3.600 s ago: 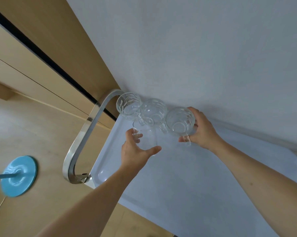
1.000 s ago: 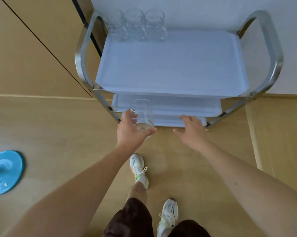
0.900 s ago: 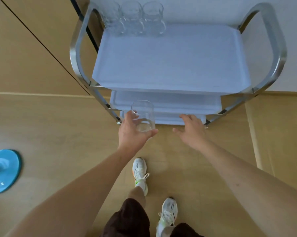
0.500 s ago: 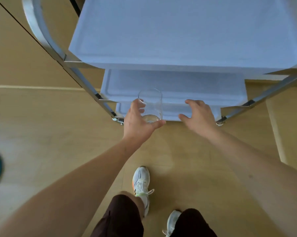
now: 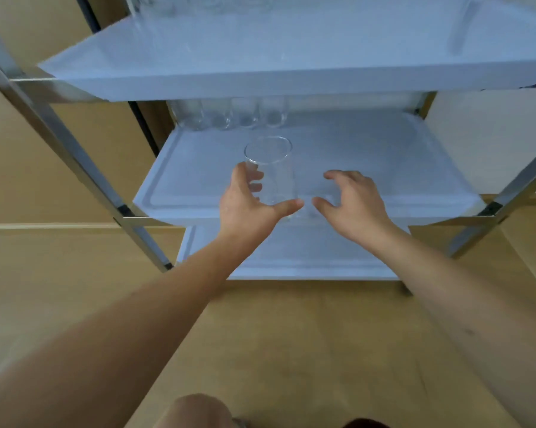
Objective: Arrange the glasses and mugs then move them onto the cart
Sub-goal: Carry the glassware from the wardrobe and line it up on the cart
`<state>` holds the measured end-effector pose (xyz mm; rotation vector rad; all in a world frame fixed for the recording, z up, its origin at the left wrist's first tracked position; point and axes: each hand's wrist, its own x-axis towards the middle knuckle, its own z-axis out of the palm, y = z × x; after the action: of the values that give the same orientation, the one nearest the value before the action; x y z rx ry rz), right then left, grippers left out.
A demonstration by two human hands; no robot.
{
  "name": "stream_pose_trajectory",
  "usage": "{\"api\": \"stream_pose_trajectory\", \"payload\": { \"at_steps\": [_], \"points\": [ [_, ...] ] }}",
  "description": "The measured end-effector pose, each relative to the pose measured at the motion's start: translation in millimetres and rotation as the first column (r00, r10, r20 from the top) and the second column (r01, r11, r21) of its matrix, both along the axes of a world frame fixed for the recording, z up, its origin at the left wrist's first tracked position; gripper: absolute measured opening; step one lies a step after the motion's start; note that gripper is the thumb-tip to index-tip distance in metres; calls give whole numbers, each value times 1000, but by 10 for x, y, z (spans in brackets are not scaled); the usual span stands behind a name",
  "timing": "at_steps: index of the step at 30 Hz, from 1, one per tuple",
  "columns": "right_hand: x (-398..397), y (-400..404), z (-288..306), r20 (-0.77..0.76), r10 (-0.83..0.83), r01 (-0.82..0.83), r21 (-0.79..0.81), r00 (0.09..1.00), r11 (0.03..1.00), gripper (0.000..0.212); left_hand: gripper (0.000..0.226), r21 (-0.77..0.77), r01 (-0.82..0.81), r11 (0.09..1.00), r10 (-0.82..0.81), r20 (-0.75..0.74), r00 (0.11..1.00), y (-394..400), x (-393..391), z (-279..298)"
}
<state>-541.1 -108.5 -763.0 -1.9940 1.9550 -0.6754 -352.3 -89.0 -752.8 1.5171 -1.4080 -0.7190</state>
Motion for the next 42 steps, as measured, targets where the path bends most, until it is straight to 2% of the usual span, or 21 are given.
{"api": "stream_pose_trajectory", "payload": {
  "at_steps": [3,6,11,19,24,28,30,34,38,40,42],
  "points": [
    [-68,-100,-187,15,3,-2,-89,1000,996,57,90,-54,3,999,-6,-52,999,-204,-65,-128],
    [-158,-75,-302,66,-40,44,-61,997,997,56,87,-54,2,999,-5,-72,997,-343,-134,-174],
    [-318,-73,-332,34,-63,65,-54,997,996,56,92,-32,39,999,-40,-18,999,-597,-244,-191],
    [-374,-278,-281,14,-17,18,-103,1000,994,64,92,-110,68,992,-66,16,998,-919,-509,-299],
    [-325,-418,-310,135,-11,16,-37,991,999,84,94,-106,121,987,-118,36,992,-1032,-676,-289],
    [-257,-563,-286,340,-32,56,-62,940,997,74,97,-73,185,980,-180,69,981,-1112,-735,-282],
    [-227,-653,-284,411,-28,62,-70,911,996,79,99,-41,239,970,-232,126,964,-1152,-680,-288],
    [-180,-863,-353,445,0,44,-90,895,995,83,104,56,356,933,-354,325,877,-1264,-293,-306],
    [-171,-1191,-410,387,-12,64,-123,922,990,92,93,80,295,952,-260,718,645,-1467,119,-499],
    [-158,-1397,-421,371,-26,82,-137,928,987,91,82,118,234,965,-237,772,589,-1538,149,-559],
    [-131,-1608,-426,347,-41,102,-159,937,982,88,78,129,242,962,-244,805,541,-1563,110,-581]
  ]
}}
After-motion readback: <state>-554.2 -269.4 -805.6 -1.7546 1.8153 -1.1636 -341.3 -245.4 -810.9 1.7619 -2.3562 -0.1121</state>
